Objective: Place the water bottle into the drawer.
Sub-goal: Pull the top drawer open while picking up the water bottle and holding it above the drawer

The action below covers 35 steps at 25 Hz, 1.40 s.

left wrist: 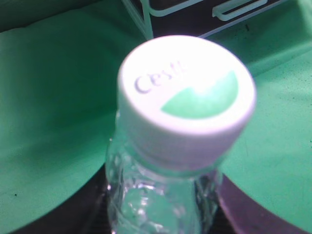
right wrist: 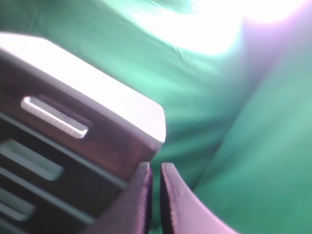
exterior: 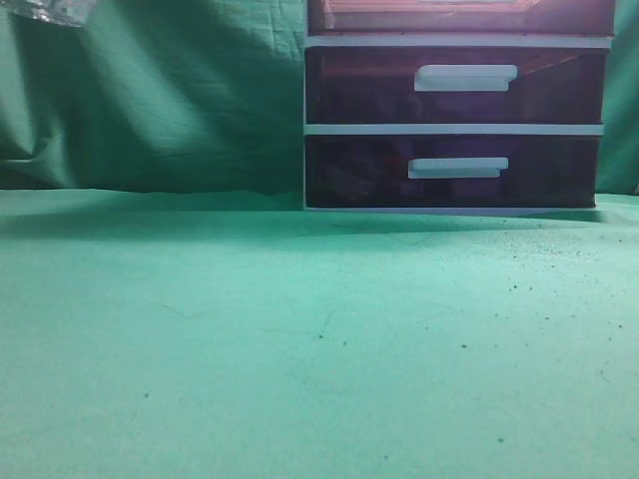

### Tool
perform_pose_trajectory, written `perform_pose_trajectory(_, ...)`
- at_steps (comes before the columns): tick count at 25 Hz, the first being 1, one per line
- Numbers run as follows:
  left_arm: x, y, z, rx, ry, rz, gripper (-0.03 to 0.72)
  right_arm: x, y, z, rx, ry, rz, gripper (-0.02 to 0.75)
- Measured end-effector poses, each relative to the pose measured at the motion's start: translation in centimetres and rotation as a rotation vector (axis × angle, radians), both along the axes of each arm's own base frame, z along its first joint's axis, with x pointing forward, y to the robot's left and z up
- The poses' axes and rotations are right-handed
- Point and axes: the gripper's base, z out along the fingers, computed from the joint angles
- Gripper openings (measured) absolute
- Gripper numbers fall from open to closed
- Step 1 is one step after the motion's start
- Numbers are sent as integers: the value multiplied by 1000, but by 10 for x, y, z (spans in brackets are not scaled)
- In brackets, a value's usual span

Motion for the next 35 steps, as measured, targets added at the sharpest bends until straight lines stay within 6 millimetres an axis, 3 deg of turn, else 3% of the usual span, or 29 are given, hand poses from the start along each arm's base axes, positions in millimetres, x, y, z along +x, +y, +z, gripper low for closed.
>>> perform_pose_trajectory(3, 0, 0, 0, 0, 0, 0, 271, 40, 10, -2, -370, -60, 56, 47)
perform_pose_trajectory(7, 0, 0, 0, 0, 0, 0, 271, 100, 26, -16, -608, -4, 153, 47)
perform_pose_trajectory(8, 0, 0, 0, 0, 0, 0, 271, 114, 32, -20, -654, 7, 176, 118)
perform_pose_trajectory(13, 0, 0, 0, 0, 0, 0, 271, 166, 63, -33, -849, -5, 276, 322)
perform_pose_trajectory(14, 0, 0, 0, 0, 0, 0, 271, 176, 66, -35, -873, -8, 284, 349)
perform_pose_trajectory(18, 0, 0, 0, 0, 0, 0, 271, 207, 73, -42, -940, -1, 292, 338)
perform_pose_trajectory(19, 0, 0, 0, 0, 0, 0, 271, 213, 74, -45, -958, 5, 295, 379)
perform_pose_trajectory(27, 0, 0, 0, 0, 0, 0, 271, 253, 81, -65, -1015, 20, 307, 363)
perform_pose_trajectory(35, 0, 0, 0, 1, -2, 0, 271, 267, 85, -67, -1041, -23, 305, 71)
